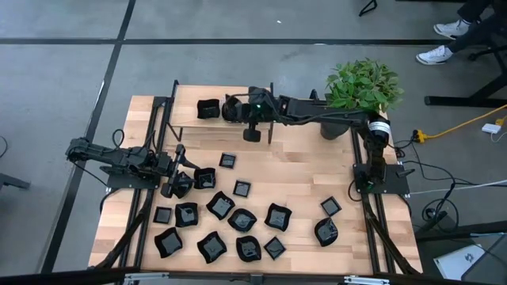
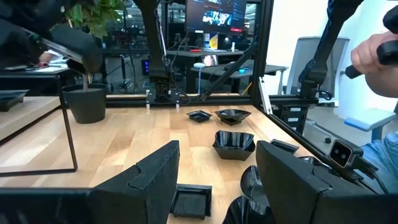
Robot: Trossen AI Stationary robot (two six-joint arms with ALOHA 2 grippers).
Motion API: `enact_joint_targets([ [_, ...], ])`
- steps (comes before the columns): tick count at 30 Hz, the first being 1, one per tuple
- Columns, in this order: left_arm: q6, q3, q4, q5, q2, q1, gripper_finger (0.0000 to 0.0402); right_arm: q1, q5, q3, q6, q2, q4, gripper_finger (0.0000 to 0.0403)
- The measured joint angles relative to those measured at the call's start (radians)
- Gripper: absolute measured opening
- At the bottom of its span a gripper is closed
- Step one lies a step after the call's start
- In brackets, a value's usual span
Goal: Pick & Place Mini shaped plates
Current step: Stack the leaf shaped plate on top of the leaf shaped plates on the shelf, then stack the square plate on top of the square plate on the shelf
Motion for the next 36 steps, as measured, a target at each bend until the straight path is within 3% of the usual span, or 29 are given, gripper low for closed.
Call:
enact_joint_targets([
  [17, 0.000, 0.000, 0.000, 0.001, 0.000, 0.000, 0.0208, 0.028, -0.012, 0.000, 0.008, -0.001, -0.013, 0.0179],
  [28, 0.000, 0.000, 0.000, 0.001, 0.000, 0.000, 0.0208, 0.193, 0.029, 0.000, 0.023, -0.001, -0.208, 0.0194],
  [36, 0.000, 0.000, 0.000, 0.001, 0.000, 0.000, 0.0208, 0.314, 0.029, 0.000, 0.126, -0.002, -0.372, 0.0194],
])
